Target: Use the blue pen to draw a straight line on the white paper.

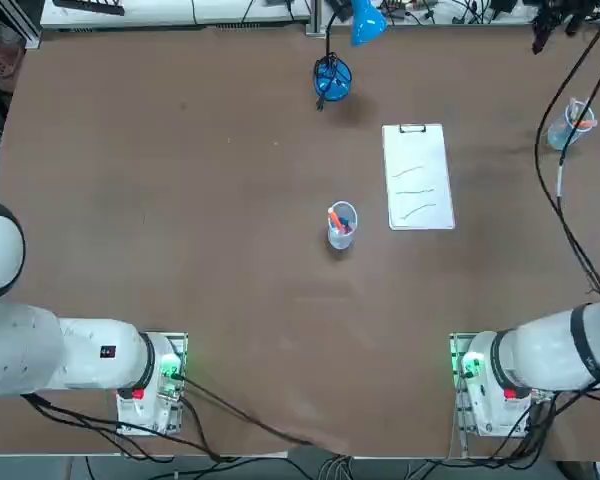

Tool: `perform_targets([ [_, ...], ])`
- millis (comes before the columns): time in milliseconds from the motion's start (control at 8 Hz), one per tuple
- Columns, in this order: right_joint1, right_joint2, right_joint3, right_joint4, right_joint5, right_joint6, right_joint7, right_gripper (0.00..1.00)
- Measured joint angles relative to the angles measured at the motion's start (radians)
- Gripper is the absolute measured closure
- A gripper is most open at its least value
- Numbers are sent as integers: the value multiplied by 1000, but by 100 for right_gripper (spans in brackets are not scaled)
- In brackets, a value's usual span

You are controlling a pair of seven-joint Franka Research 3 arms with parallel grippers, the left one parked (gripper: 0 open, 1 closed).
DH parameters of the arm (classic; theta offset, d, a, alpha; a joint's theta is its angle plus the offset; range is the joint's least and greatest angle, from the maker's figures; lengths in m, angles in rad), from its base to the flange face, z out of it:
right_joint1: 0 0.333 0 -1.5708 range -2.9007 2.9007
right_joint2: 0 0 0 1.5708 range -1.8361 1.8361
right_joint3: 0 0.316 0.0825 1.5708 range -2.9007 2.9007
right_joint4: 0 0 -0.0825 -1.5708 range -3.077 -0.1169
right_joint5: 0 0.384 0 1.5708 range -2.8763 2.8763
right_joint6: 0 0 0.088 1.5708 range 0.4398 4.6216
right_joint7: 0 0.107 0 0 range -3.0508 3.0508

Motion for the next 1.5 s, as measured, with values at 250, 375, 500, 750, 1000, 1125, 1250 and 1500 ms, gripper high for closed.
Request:
perform_targets([
  [250,-75,-3,-2,-114,-25,99,-155,0],
  [375,-115,-6,-3,-144,-27,126,-248,0],
  [500,-142,-7,-3,-155,-38,136,-305,0],
  [750,-165,-7,-3,-198,-100,205,-329,0],
  [1000,-211,3,-2,-291,-189,415,-329,0],
  [1125,-258,26,-3,-332,-211,547,-329,0],
  [1250,-308,64,-4,-359,-240,668,-332,1],
  [1500,-381,170,-4,-361,-271,850,-330,5],
])
